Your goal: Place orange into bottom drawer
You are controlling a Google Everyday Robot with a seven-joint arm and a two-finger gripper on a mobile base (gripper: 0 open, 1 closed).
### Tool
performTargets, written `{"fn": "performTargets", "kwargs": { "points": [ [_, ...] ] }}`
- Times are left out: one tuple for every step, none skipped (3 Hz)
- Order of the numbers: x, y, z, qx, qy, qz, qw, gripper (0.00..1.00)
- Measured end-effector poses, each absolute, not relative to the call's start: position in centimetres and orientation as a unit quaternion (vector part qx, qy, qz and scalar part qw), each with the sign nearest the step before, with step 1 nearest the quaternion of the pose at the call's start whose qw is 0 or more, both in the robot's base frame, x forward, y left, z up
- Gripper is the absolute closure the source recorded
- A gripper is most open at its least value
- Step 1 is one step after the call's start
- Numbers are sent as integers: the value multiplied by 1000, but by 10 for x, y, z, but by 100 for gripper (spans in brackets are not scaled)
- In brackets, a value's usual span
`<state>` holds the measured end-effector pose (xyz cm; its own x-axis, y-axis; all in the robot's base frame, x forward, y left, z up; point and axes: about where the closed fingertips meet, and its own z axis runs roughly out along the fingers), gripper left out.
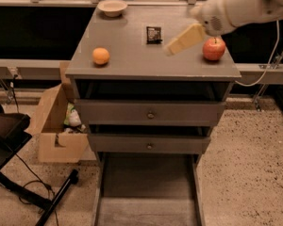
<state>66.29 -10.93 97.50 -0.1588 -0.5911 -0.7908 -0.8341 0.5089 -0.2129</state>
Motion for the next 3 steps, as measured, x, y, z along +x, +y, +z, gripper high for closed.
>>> {"fn": "performTargets", "kwargs": {
  "points": [
    [721,-53,961,-494,715,175,462,0],
    [756,8,950,-513,688,203,472,0],
    [767,42,929,-525,686,215,456,0]
  ]
}}
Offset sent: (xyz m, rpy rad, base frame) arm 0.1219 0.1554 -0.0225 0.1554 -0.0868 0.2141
